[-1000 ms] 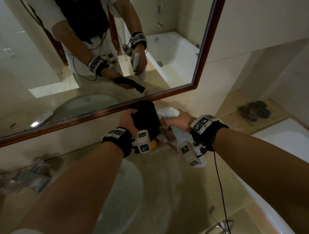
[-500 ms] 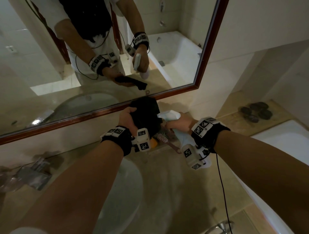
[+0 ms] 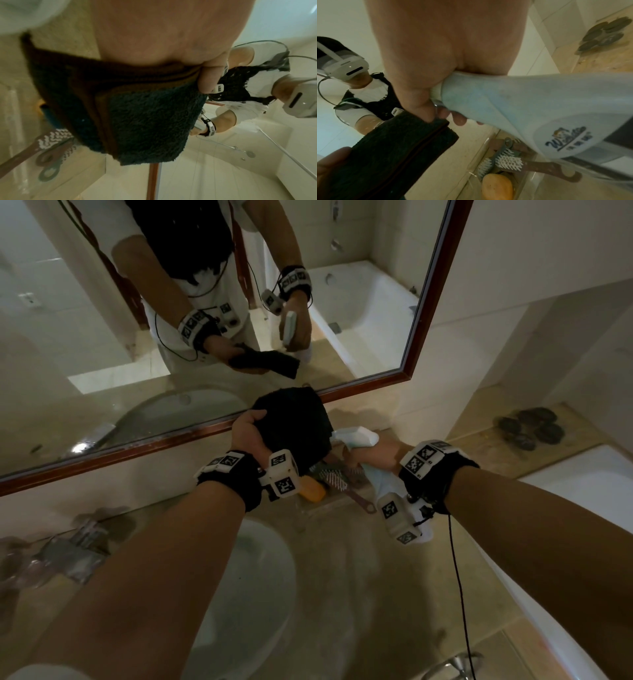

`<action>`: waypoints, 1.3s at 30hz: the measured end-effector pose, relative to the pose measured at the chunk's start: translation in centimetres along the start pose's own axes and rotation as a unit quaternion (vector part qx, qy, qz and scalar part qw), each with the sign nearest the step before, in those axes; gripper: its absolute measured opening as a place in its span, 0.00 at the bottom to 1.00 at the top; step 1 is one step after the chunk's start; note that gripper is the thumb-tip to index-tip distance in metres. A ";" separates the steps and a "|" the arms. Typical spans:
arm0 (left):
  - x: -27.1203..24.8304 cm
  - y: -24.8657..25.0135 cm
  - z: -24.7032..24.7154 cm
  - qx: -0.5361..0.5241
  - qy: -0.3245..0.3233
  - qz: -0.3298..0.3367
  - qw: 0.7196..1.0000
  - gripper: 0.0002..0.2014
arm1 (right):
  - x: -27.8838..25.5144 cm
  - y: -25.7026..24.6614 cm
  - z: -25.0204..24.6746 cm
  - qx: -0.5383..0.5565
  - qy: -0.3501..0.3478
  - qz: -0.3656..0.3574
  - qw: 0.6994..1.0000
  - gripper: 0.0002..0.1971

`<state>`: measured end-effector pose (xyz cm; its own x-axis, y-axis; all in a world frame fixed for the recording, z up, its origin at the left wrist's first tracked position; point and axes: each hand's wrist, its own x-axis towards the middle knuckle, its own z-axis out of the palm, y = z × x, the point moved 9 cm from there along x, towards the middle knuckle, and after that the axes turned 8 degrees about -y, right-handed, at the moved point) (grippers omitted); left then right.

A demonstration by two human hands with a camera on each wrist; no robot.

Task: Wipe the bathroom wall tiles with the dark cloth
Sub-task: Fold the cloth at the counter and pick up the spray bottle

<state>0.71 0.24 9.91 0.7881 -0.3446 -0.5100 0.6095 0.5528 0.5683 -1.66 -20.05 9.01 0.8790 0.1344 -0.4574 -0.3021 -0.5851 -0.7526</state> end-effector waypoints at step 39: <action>5.7 -6.9 0.5 0.179 0.074 -0.056 0.979 0.25 | 4.9 8.2 -12.4 0.125 0.294 -0.051 0.946 0.19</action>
<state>1.10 -5.89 3.38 0.7091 -0.2599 -0.6555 0.7040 0.2067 0.6795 4.74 -34.11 6.53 0.9394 -0.3312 -0.0884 -0.2173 -0.3757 -0.9009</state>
